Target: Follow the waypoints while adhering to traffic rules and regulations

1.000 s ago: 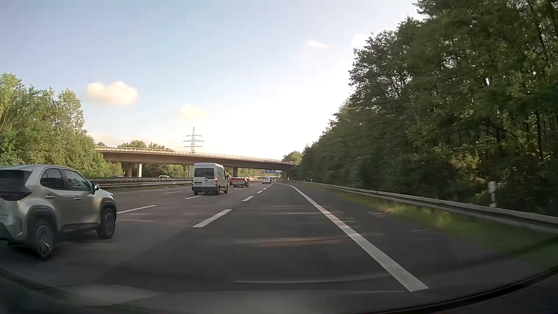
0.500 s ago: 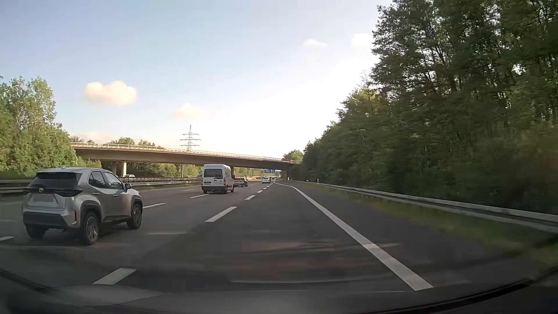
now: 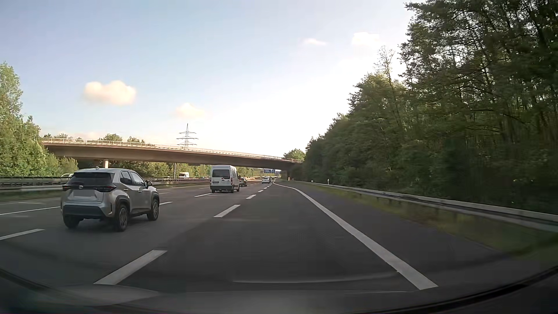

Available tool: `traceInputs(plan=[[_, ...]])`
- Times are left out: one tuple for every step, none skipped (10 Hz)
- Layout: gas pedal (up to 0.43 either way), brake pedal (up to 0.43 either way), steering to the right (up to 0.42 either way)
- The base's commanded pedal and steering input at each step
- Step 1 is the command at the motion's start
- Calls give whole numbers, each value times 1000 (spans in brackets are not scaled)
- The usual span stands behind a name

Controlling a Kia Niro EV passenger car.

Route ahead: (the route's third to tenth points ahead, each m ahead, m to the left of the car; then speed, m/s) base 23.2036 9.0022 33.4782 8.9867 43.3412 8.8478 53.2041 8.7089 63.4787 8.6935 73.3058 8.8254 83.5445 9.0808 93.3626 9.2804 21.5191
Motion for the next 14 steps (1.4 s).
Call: traceInputs(plan=[[0, 0, -1], [0, 0, -2], [0, 0, -3], [0, 0, -3], [0, 0, -3], [0, 0, -4], [0, 0, -4], [0, 0, -4], [0, 0, -4], [0, 0, -4], [0, 0, -4], [0, 0, -4], [0, 0, -4], [0, 0, -4]])
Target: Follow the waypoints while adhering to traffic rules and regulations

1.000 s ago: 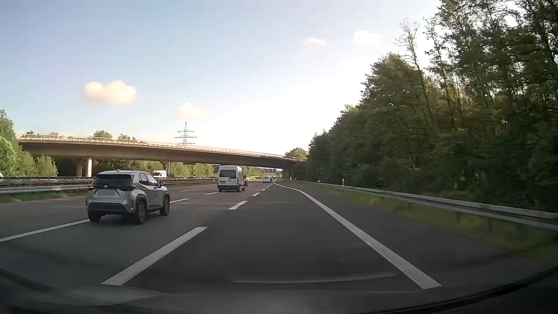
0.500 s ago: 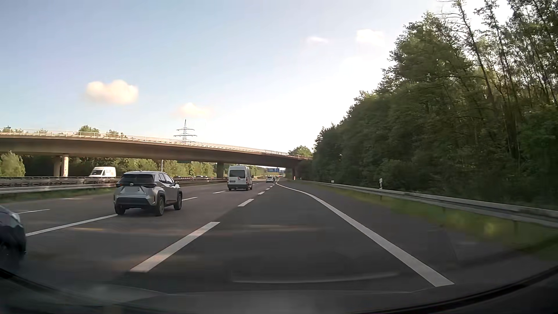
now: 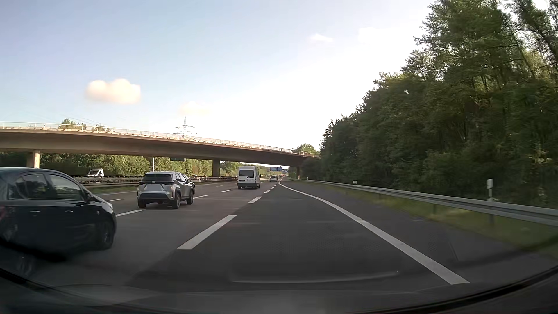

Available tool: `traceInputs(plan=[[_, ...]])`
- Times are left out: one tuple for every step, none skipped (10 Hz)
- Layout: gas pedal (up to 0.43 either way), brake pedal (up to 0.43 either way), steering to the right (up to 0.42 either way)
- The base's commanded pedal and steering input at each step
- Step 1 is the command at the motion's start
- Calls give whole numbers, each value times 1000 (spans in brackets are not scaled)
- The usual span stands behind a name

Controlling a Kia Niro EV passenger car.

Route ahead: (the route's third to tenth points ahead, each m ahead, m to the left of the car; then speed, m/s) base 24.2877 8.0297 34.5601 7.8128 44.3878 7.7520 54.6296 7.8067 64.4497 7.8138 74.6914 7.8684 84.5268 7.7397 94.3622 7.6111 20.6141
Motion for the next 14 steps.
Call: traceInputs(plan=[[79, 0, -4], [138, 0, -4], [138, 0, -4], [138, 0, -4], [138, 0, -4], [197, 0, -5], [240, 0, -6], [240, 0, -6], [260, 0, -6], [299, 0, -6], [331, 0, -5], [339, 0, -5], [339, 0, -5], [358, 0, -4]])
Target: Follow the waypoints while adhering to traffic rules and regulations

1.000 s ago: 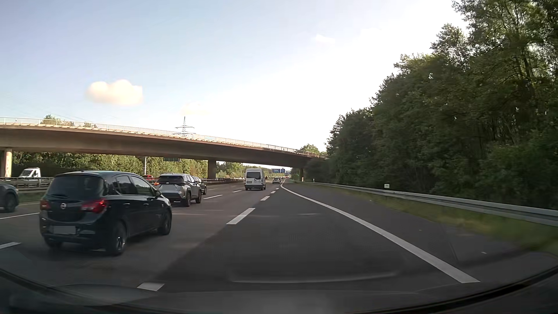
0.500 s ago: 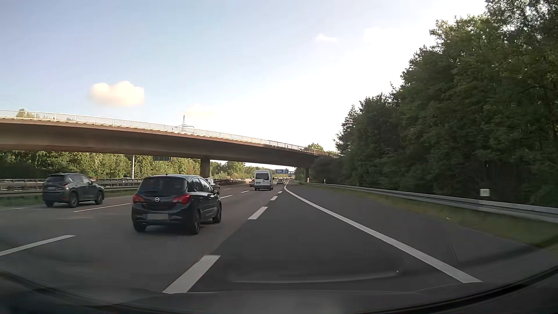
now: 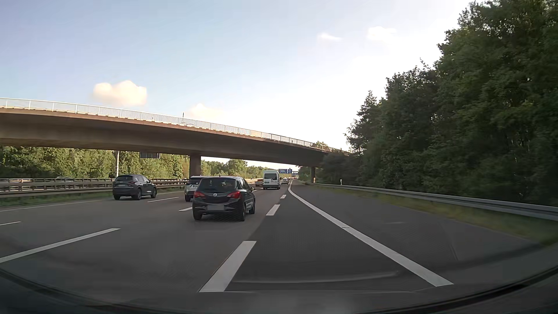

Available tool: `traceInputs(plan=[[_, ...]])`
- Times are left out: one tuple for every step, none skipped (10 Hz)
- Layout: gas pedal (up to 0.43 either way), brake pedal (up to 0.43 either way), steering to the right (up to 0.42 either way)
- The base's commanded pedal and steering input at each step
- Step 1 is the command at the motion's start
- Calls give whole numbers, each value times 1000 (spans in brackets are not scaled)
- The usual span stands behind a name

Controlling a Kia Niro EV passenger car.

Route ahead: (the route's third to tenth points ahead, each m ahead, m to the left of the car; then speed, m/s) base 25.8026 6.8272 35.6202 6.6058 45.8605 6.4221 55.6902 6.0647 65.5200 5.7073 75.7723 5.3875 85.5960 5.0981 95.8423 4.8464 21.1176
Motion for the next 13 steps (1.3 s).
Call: traceInputs(plan=[[370, 0, -4], [370, 0, -3], [370, 0, -3], [378, 0, -1], [378, 0, 1], [378, 0, 2], [378, 0, 3], [378, 0, 2], [378, 0, 2], [378, 0, 2], [378, 0, 4], [378, 0, 6], [378, 0, 7]])
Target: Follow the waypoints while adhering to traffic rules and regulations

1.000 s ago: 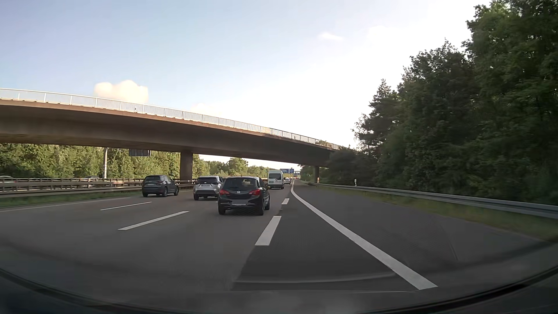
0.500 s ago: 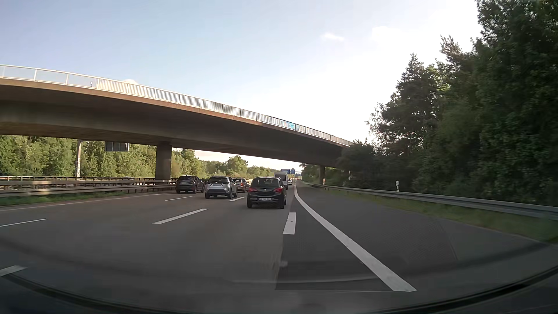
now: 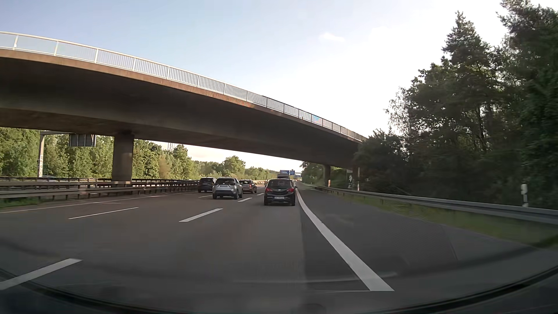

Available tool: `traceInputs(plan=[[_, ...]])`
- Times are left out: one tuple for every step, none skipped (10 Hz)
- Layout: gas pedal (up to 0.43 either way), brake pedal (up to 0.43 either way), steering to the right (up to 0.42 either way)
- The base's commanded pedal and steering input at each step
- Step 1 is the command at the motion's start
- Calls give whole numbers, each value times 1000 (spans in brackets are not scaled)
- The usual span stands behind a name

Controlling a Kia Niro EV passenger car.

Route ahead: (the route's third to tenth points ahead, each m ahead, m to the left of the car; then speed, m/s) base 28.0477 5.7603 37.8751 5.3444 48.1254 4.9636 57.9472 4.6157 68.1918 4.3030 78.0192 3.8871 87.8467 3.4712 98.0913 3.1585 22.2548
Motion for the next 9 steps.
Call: traceInputs(plan=[[378, 0, 7], [378, 0, 8], [378, 0, 8], [378, 0, 9], [390, 0, 9], [488, 0, 9], [579, 0, 9], [642, 0, 9], [642, 0, 8]])
